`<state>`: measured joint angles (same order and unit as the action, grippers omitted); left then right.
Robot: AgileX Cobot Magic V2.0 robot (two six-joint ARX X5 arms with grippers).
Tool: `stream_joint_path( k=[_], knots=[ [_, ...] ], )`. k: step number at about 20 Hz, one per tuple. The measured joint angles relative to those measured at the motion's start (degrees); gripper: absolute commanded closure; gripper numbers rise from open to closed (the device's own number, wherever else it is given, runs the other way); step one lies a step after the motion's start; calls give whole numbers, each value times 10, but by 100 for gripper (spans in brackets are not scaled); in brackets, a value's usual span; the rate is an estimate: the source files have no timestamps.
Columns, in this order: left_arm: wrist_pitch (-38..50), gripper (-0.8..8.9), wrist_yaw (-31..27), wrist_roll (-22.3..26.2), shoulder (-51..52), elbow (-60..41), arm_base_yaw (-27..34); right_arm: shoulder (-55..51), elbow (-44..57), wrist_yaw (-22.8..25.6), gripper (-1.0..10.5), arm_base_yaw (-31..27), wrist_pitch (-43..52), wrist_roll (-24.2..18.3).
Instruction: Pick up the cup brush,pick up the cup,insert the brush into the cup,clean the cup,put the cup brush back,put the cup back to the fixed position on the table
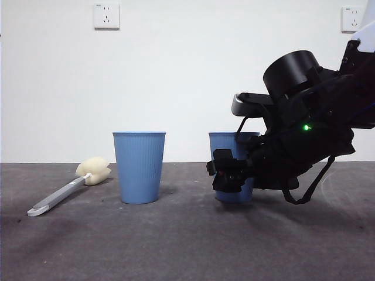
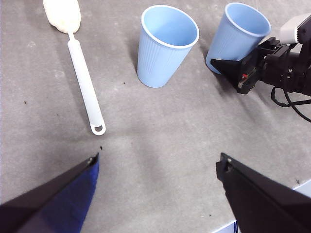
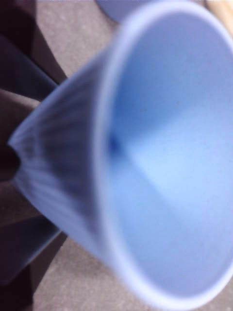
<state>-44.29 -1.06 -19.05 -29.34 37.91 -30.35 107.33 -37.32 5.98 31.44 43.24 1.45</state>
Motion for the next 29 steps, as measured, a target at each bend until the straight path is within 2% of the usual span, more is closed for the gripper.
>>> stream_joint_path(
  k=[2,3,7,10,15,18,24,29],
  knots=[
    [0,405,0,1,0,0,0,-3,-4,0,697,0,-20,0],
    [0,405,0,2,0,0,0,-5,-5,-1,647,0,-26,0],
    [0,405,0,4,0,0,0,-7,-7,-4,604,0,-33,0],
    [-4,405,0,4,0,0,0,-6,-8,-11,449,0,-55,-2],
    [-16,405,-3,5,0,0,0,-7,-4,-16,439,2,-61,-11],
    [-16,405,-3,5,-1,0,0,-26,-4,-15,439,2,-100,-10],
    [-15,405,-3,5,-9,0,0,-143,3,-15,442,3,-310,5],
    [-15,405,-3,5,-9,0,0,-332,3,-42,444,31,-538,11]
  ],
)
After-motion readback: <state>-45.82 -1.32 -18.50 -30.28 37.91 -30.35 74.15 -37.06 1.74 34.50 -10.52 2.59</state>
